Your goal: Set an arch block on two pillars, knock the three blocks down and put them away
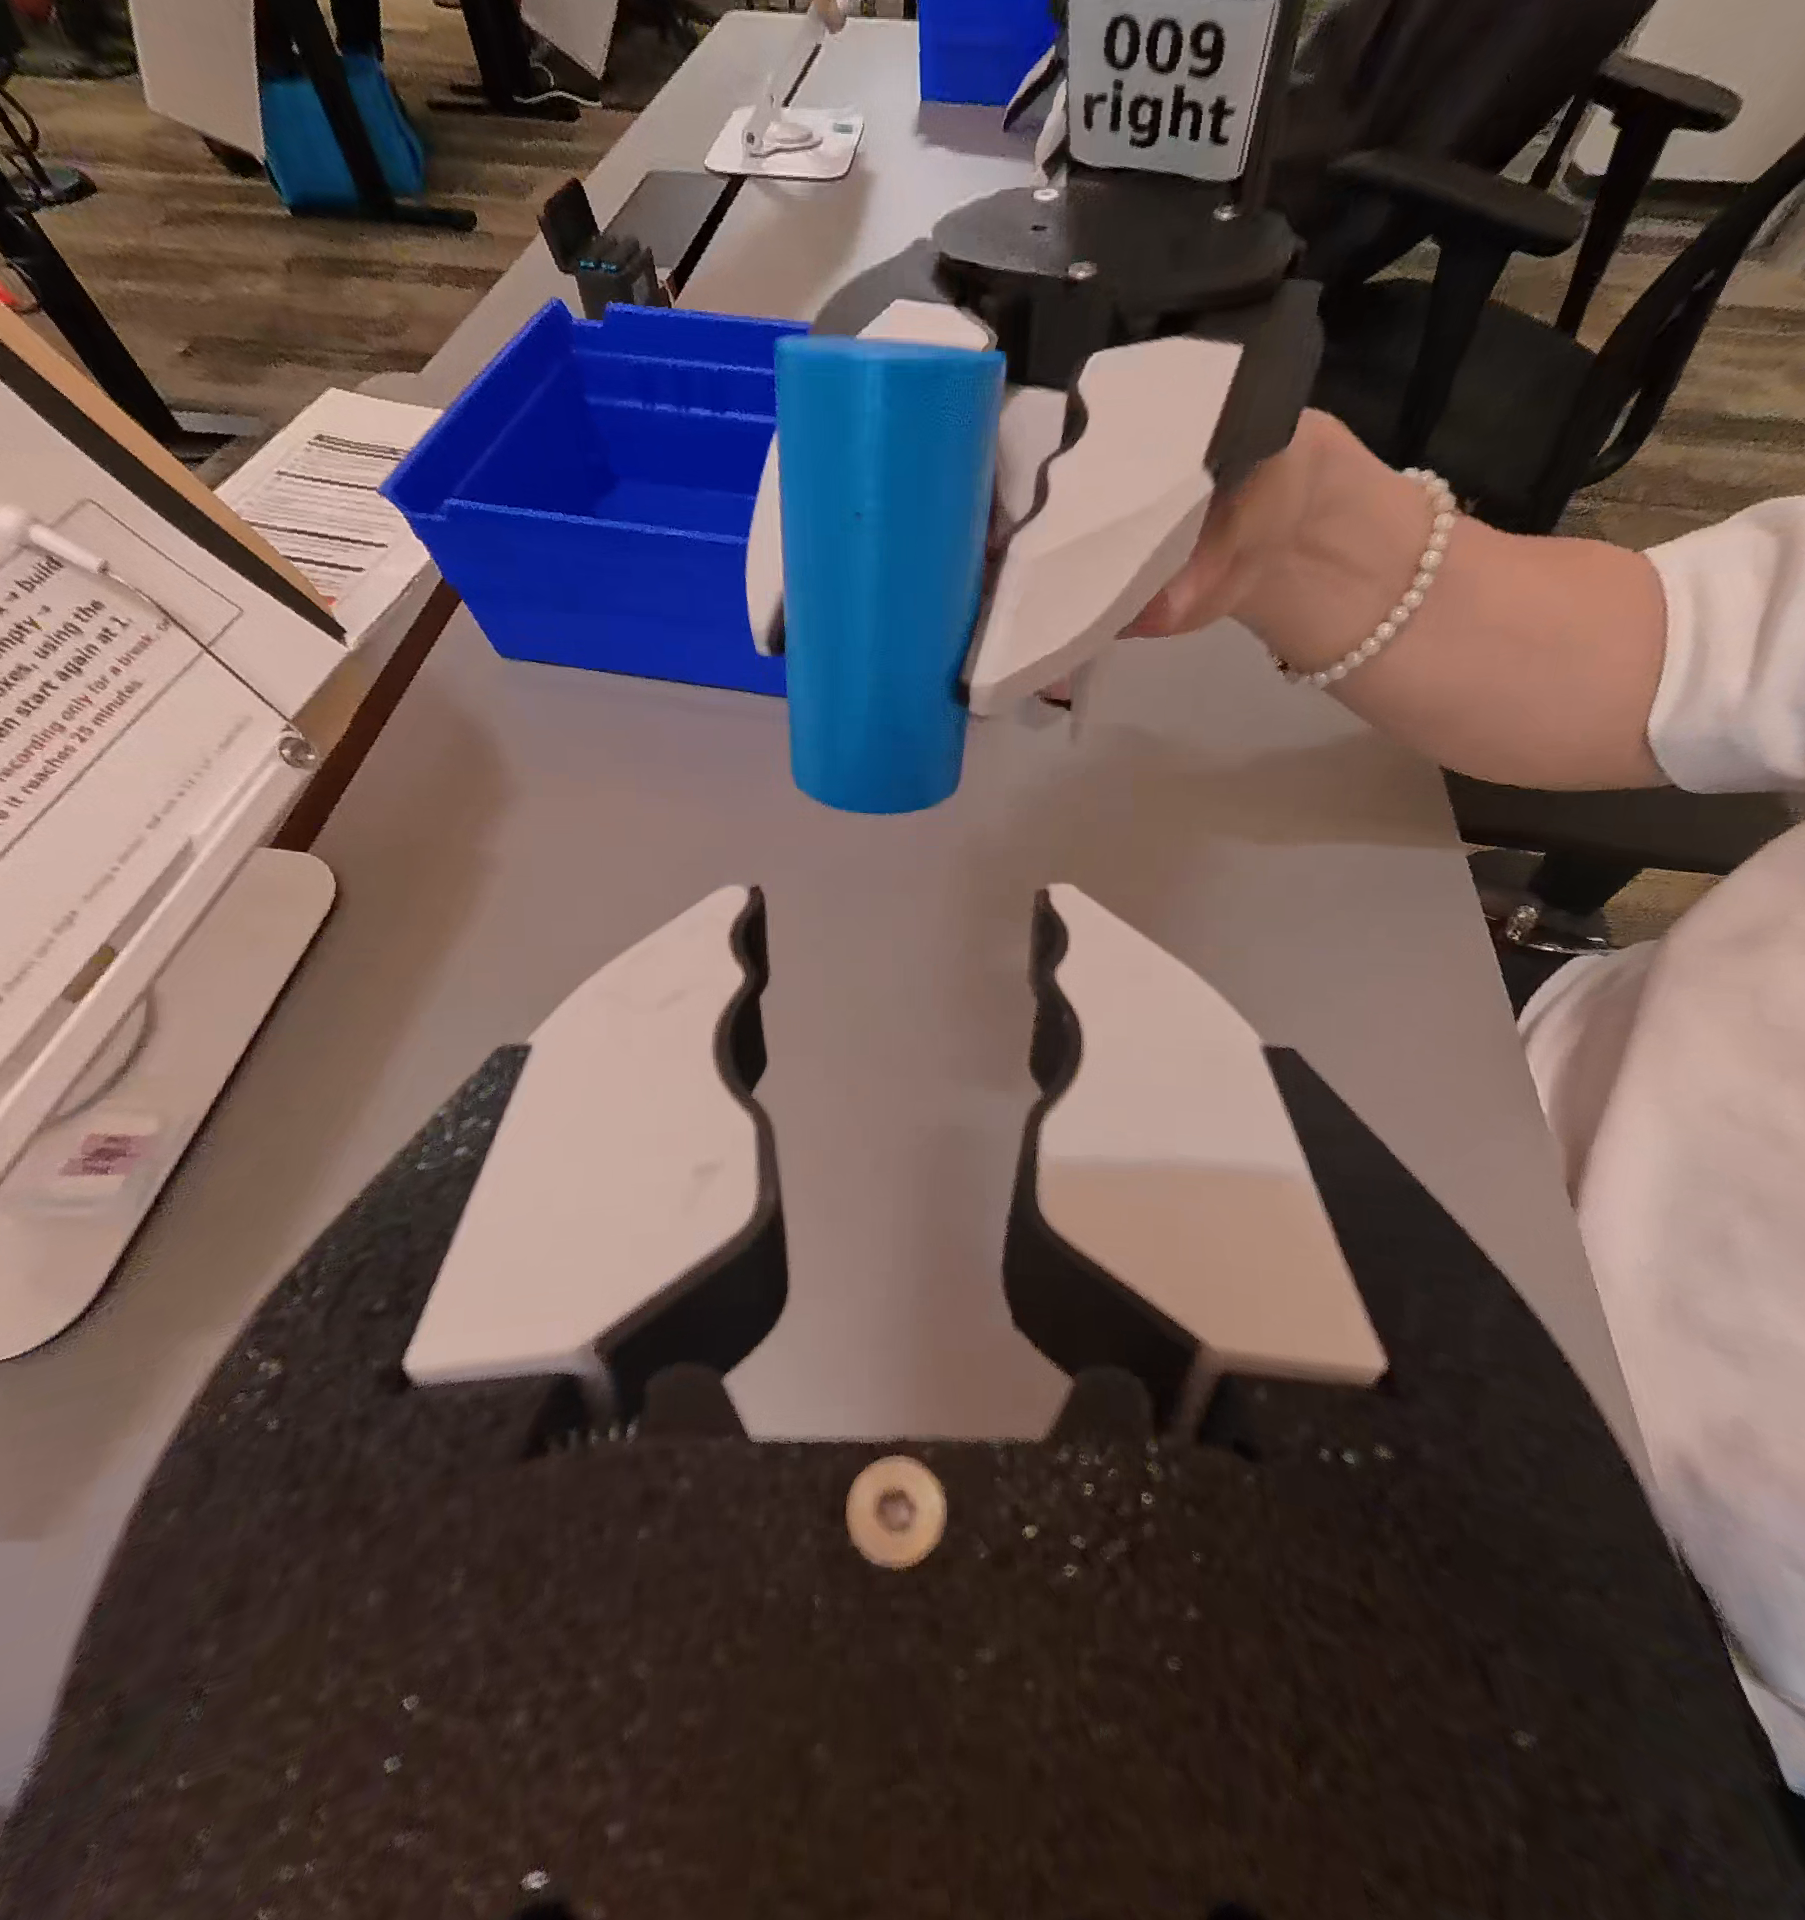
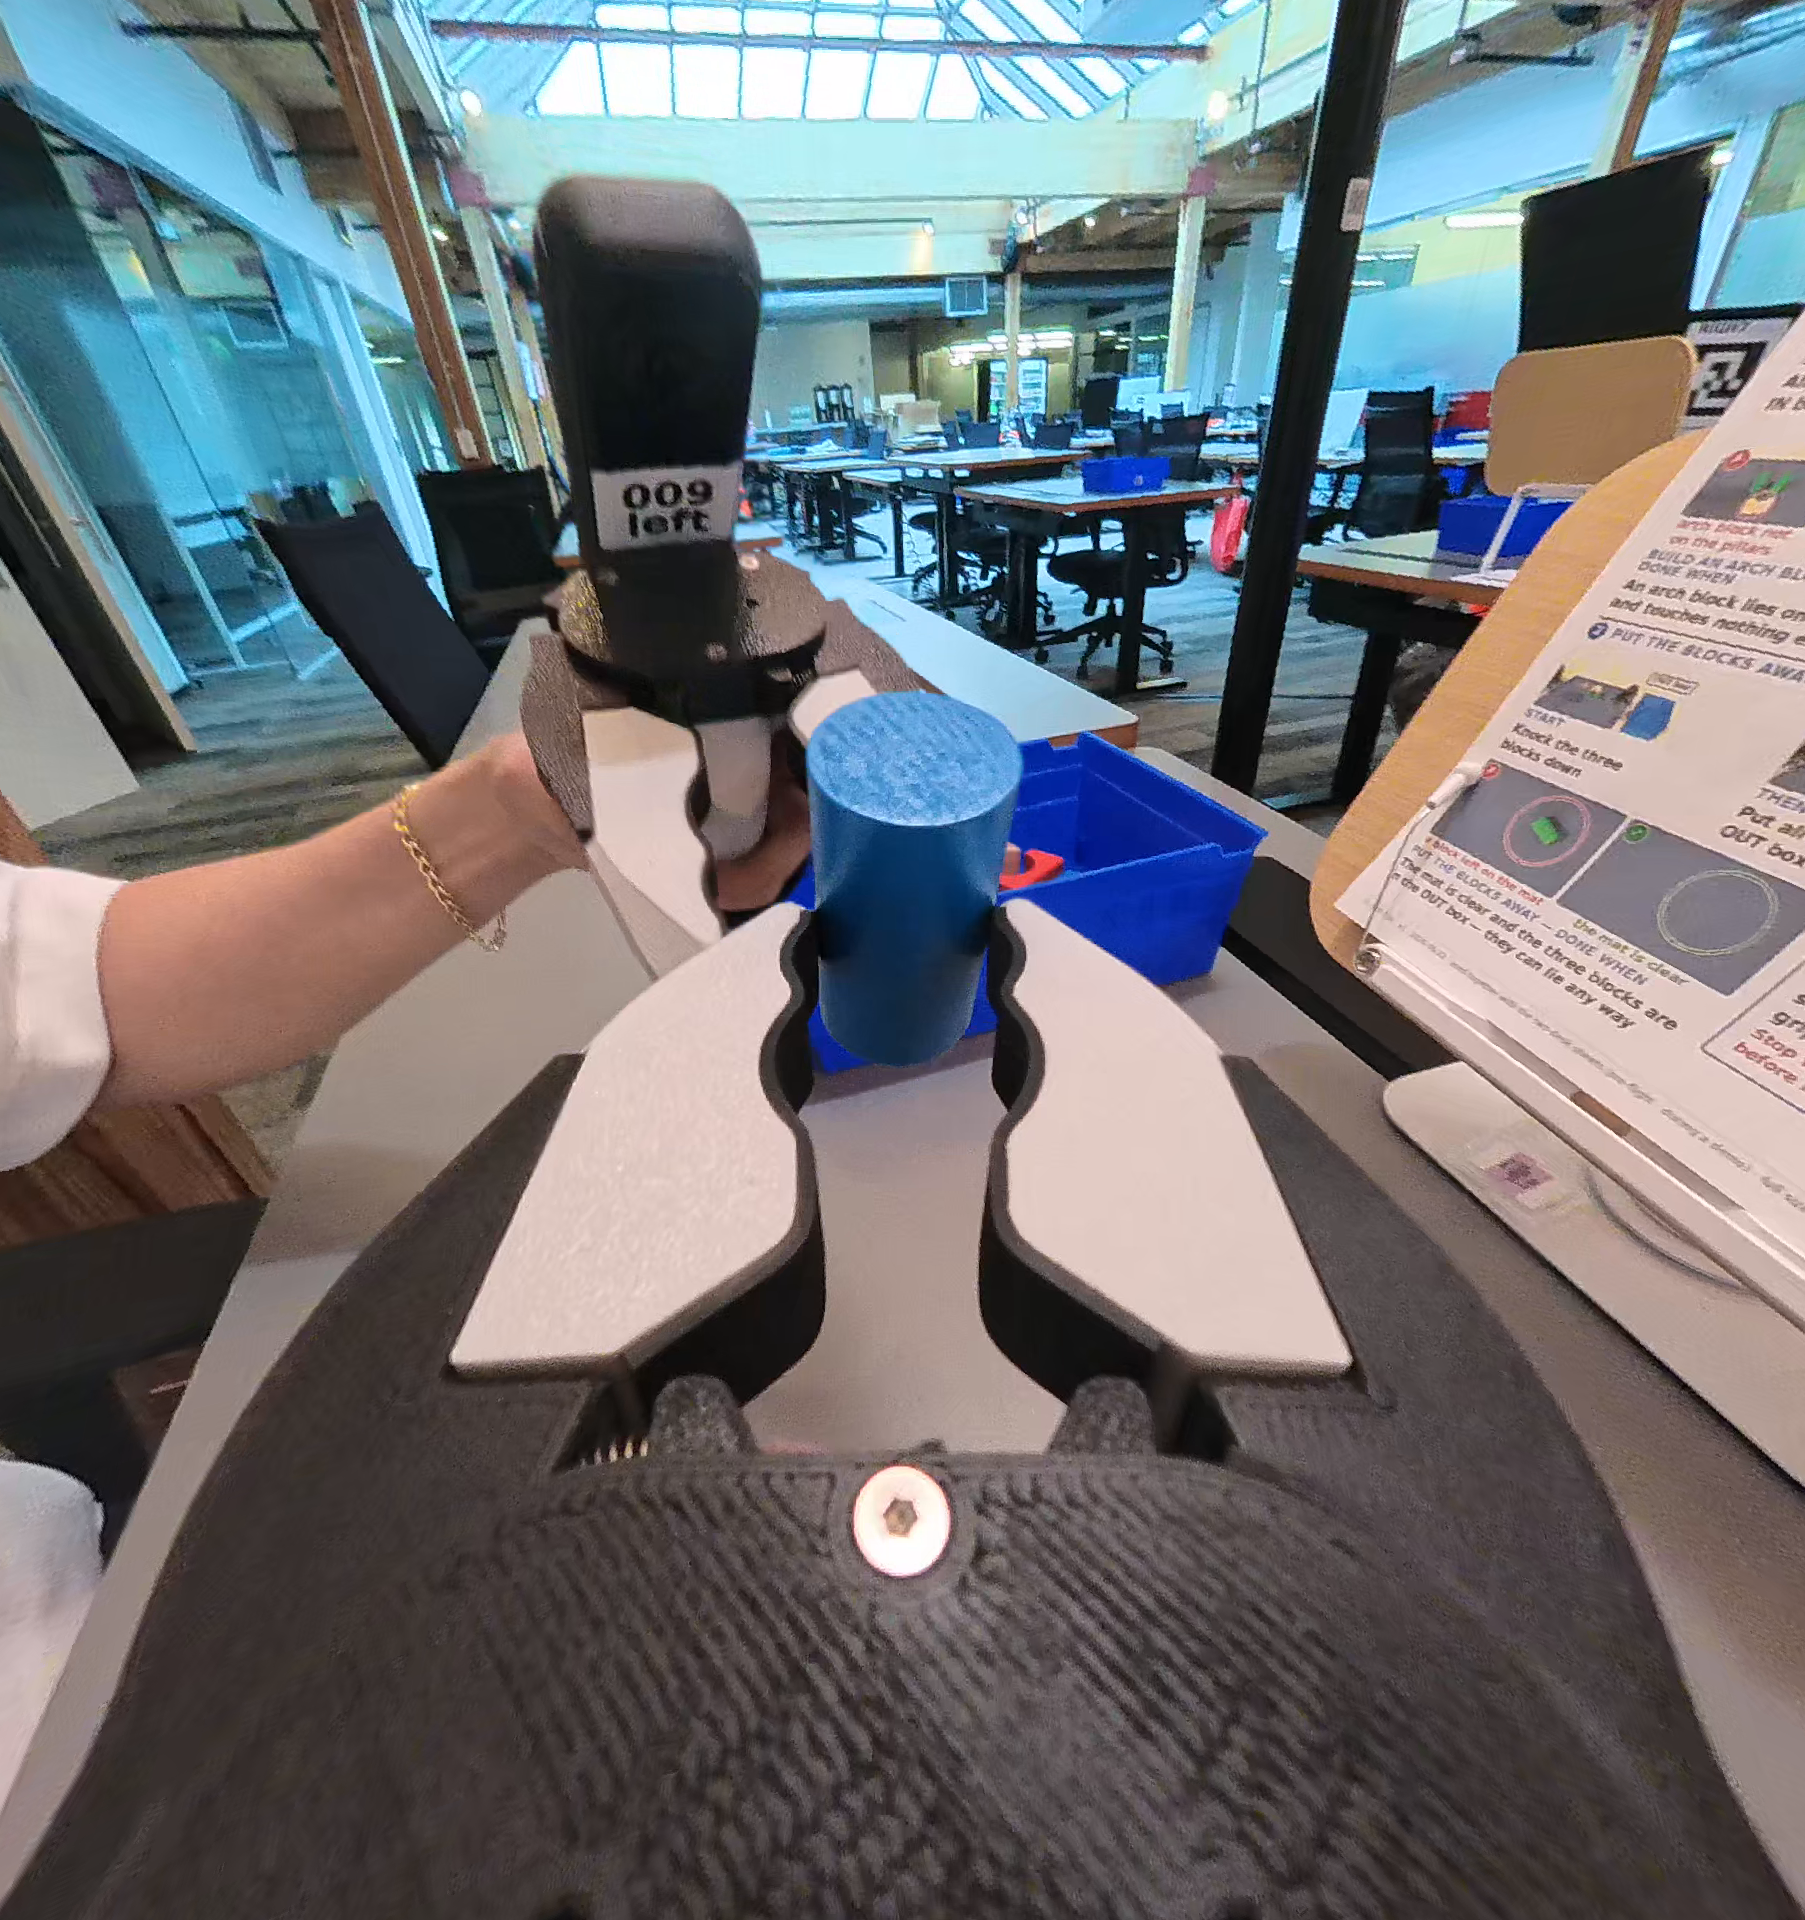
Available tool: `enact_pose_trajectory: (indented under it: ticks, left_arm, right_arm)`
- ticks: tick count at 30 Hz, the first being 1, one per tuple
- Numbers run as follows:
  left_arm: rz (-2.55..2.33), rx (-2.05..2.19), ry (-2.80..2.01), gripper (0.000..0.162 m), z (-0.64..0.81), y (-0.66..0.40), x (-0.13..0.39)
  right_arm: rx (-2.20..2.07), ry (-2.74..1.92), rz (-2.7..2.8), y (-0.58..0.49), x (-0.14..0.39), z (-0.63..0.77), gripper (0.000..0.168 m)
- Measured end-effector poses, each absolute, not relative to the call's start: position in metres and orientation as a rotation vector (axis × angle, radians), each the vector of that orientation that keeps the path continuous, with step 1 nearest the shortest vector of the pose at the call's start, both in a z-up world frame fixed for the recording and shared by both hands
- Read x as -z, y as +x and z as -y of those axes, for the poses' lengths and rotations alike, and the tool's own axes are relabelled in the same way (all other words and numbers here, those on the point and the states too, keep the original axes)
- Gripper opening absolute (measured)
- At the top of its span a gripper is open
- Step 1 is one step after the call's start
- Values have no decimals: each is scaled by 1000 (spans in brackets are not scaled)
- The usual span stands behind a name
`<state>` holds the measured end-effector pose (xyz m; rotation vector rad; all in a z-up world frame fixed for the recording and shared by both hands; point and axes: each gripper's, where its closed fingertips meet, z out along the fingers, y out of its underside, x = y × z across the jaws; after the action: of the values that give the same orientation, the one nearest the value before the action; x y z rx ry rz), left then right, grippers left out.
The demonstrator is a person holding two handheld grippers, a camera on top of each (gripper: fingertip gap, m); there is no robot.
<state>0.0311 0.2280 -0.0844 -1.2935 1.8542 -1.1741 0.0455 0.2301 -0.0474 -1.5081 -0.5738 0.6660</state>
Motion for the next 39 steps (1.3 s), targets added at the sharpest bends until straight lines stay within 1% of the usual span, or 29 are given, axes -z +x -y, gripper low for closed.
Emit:
enact_pose_trajectory:
  ticks: [3, 10, 11, 16, 17, 19, 22, 24, 28, 30, 35, 36, 38, 39]
  left_arm:
    - [-1834, 1196, -1287, 38, -223, 36, 87]
    - [-1766, 1265, -1290, 34, -219, 41, 82]
    - [-1756, 1263, -1301, 32, -219, 42, 83]
    - [-1720, 1182, -1291, 31, -224, 44, 87]
    - [-1712, 1162, -1283, 32, -226, 44, 87]
    - [-1705, 1154, -1293, 32, -227, 44, 89]
    - [-1683, 1226, -1280, 32, -225, 44, 87]
    - [-1683, 1236, -1278, 32, -224, 45, 89]
    - [-1687, 1270, -1268, 31, -220, 47, 91]
    - [-1689, 1271, -1271, 32, -219, 47, 94]
    - [-1675, 1295, -1283, 32, -217, 49, 99]
    - [-1667, 1297, -1299, 32, -218, 50, 101]
    - [-1626, 1260, -1349, 59, -225, 52, 107]
    - [-1606, 1233, -1377, 65, -230, 52, 110]
  right_arm:
    - [-692, -1499, 584, 38, 48, -228, 31]
    - [-694, -1514, 589, 31, 55, -228, 31]
    - [-693, -1517, 584, 31, 56, -229, 31]
    - [-685, -1566, 572, 35, 61, -230, 32]
    - [-674, -1562, 575, 37, 58, -229, 33]
    - [-641, -1538, 543, 47, 46, -231, 53]
    - [-639, -1507, 585, 52, 32, -227, 47]
    - [-606, -1505, 636, 53, 30, -225, 39]
    - [-547, -1574, 756, 49, 40, -223, 37]
    - [-542, -1599, 789, 47, 43, -222, 33]
    - [-540, -1660, 836, 46, 47, -222, 33]
    - [-522, -1675, 844, 48, 49, -223, 33]
    - [-444, -1707, 841, 58, 53, -229, 32]
    - [-413, -1729, 832, 66, 55, -232, 32]
